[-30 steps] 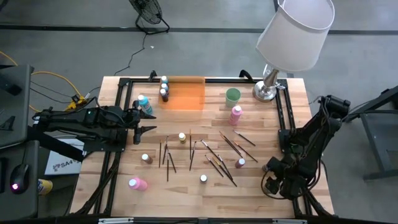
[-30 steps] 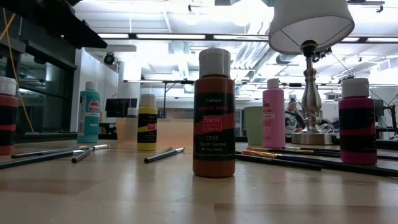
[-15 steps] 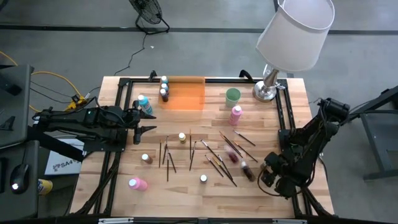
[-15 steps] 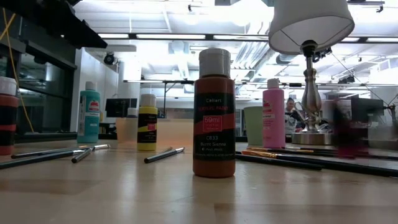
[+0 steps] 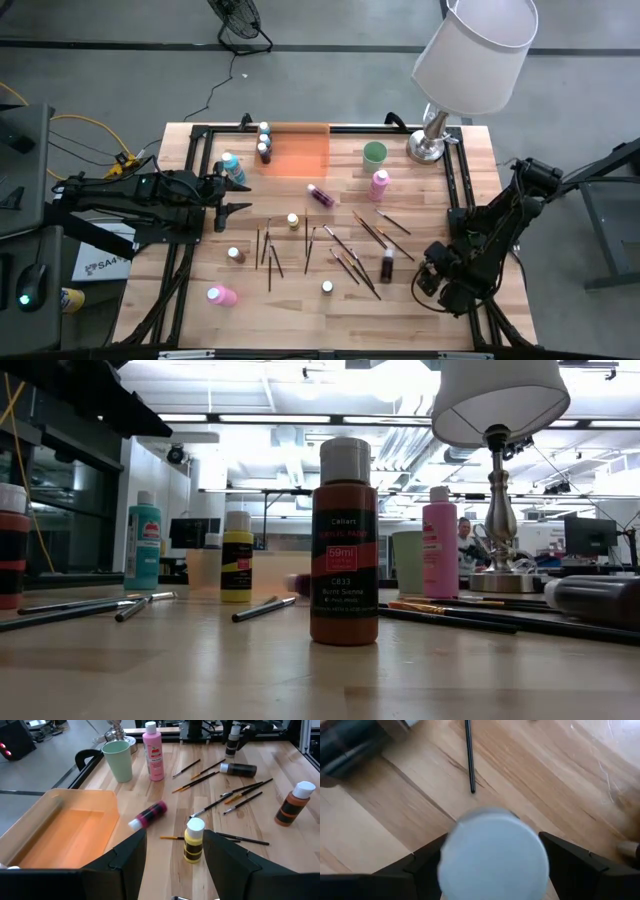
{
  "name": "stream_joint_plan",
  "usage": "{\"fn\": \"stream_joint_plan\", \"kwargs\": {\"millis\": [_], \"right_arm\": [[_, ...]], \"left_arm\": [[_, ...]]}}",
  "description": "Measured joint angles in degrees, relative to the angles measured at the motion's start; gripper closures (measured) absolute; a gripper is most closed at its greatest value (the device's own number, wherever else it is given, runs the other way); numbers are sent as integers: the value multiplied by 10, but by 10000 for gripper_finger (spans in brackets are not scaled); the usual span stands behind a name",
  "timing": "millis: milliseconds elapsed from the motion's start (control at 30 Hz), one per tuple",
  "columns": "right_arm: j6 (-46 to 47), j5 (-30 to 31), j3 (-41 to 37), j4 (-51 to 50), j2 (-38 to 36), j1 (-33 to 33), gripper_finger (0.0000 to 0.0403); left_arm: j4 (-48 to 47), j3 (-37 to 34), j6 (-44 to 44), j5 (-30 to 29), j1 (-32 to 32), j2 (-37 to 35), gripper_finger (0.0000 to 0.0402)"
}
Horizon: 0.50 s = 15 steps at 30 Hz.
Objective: Pick & Place Paint Supplies
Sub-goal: Put the gray paint bottle into the orange bin
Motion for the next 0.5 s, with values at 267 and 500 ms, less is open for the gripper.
{"fn": "stream_joint_plan", "kwargs": {"millis": [267,500], "right_arm": [[0,49,0,5,1,0,117],[-17,67,0,35,43,-12,117]], "left_arm": [[0,0,0,1,0,0,215],[0,0,0,1,0,0,215]]}}
